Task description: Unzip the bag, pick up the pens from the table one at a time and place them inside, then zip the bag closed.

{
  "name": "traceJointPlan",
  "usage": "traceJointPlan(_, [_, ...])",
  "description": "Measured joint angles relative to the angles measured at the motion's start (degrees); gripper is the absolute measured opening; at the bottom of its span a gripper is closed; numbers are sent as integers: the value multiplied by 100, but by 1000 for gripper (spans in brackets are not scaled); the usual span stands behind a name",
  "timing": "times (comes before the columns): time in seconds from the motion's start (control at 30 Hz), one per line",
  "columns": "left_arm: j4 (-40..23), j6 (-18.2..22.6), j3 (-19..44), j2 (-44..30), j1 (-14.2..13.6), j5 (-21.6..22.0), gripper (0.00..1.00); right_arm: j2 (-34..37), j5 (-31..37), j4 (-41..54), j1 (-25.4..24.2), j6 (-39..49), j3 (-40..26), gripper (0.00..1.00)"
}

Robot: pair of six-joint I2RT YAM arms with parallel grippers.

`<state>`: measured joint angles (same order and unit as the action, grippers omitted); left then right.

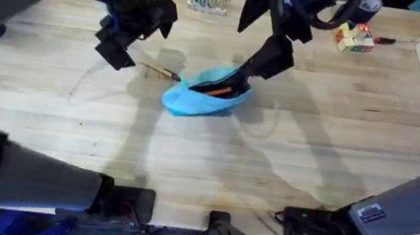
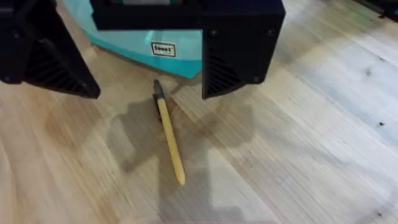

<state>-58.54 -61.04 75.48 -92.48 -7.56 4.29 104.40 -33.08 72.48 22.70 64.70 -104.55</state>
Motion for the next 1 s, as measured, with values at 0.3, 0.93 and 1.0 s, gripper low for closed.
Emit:
traceJointPlan(0.3, [133, -359, 0, -709, -26, 41, 994, 0, 0, 361, 0, -1, 0, 996])
traceJointPlan(0.93, [519, -818, 56, -1679, -112, 404, 951, 0, 0, 353, 0, -1, 0, 995])
traceJointPlan(1.0, [530, -833, 107, -1727, -165, 459, 874, 0, 0, 345, 0, -1, 0, 995])
